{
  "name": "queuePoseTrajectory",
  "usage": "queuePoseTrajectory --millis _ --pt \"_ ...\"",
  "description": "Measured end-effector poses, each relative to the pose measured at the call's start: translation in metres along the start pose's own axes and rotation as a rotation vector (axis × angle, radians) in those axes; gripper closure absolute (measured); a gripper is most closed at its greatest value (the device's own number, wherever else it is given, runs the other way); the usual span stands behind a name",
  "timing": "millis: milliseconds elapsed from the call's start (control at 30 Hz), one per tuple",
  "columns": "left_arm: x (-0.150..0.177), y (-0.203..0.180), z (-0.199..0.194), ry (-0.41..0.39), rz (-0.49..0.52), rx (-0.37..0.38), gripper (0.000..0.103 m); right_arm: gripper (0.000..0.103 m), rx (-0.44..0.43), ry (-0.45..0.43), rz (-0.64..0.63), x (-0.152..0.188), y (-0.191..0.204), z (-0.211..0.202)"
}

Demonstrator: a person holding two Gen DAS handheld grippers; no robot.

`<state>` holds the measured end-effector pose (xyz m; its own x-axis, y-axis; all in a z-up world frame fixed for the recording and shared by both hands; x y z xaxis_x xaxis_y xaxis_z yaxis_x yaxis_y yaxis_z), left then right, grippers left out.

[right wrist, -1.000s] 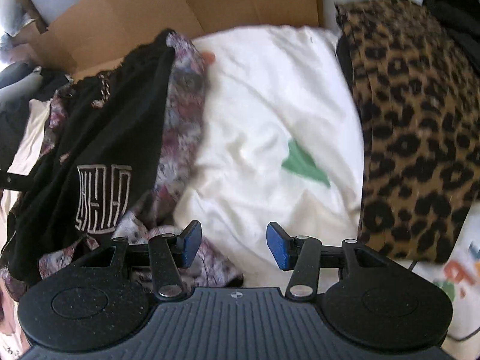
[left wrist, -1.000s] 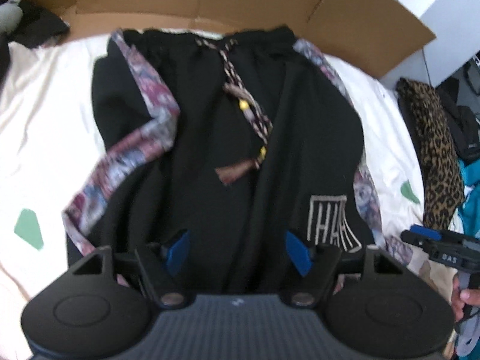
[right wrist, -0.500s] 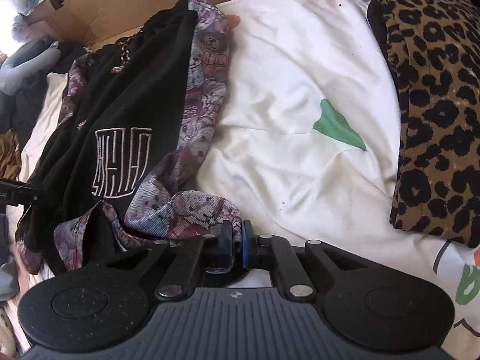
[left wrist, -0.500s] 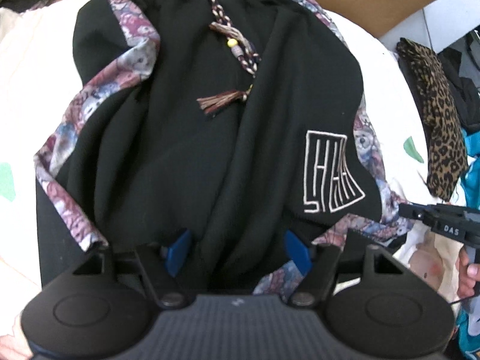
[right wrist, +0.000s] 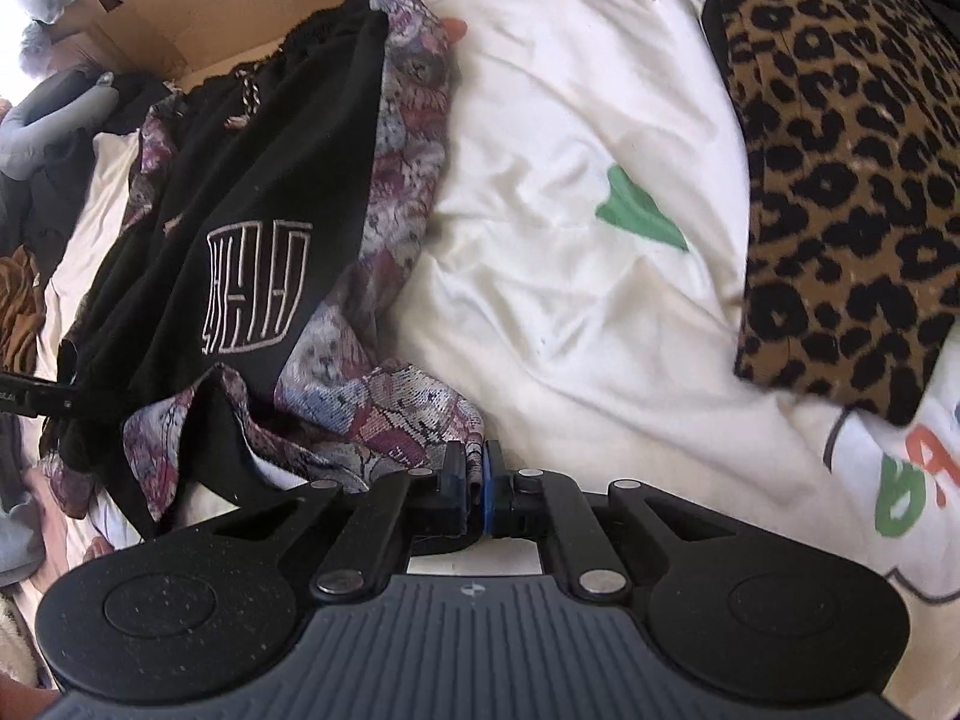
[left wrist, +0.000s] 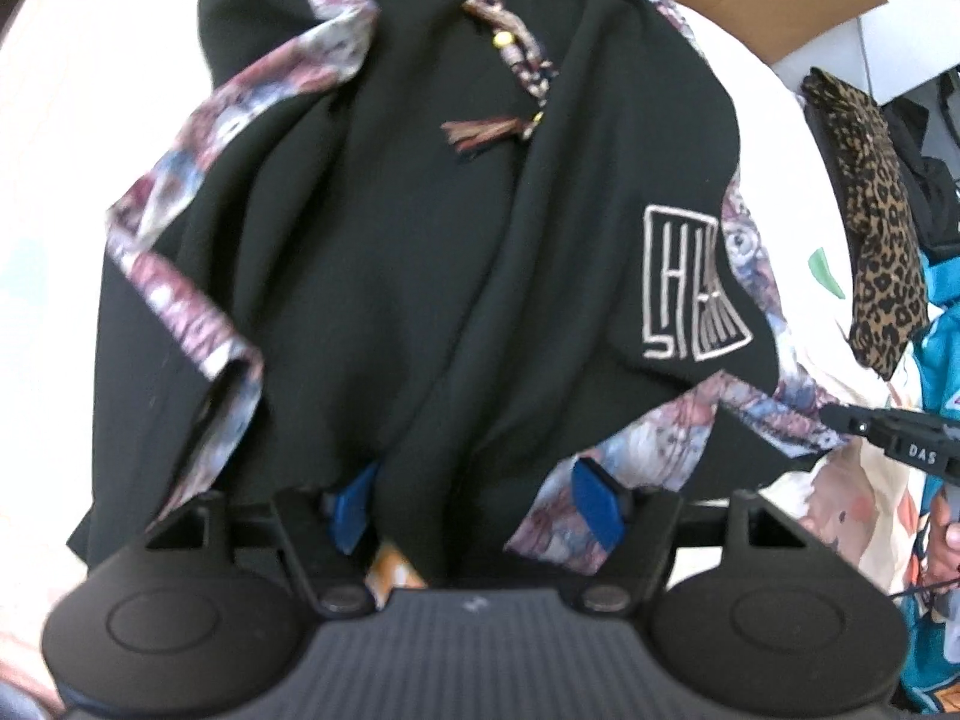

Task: Fold clothes

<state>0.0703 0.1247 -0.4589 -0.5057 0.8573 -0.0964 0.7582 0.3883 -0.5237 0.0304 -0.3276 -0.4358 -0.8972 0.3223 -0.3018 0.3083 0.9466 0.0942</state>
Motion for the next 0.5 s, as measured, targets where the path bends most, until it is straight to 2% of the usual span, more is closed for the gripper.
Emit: queuePoseTrajectory --millis 133,267,400,500 --pt "0.010 0.011 -0.004 0.025 -0.053 0.009 0.031 0.101 0.005 0.004 0.004 0.005 -0.003 -0.002" --pt "0.018 0.017 0.000 0.054 -0.115 0.048 0.037 0.100 0.010 0.001 0.008 0.005 -0.005 -0.005" --pt "0.019 0.021 0.004 0.051 -0.174 0.089 0.037 0.101 0.016 0.008 0.011 0.009 -0.007 -0.004" --pt "0.027 0.026 0.010 0.083 -0.238 0.109 0.037 0.100 0.024 0.010 0.007 0.011 -0.008 -0.005"
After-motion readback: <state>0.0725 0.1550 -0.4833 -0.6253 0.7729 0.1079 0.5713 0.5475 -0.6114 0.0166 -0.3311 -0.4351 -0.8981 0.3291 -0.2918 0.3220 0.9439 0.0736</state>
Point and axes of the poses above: each gripper's, at about its wrist camera, not at the fingertips, and z roughly the way its jaws point, y to its left, x to its underside, the point moved 8 cm from there along z, roughly the way its jaws point, and after that the axes turned 14 degrees about x, right-handed, at the moved point
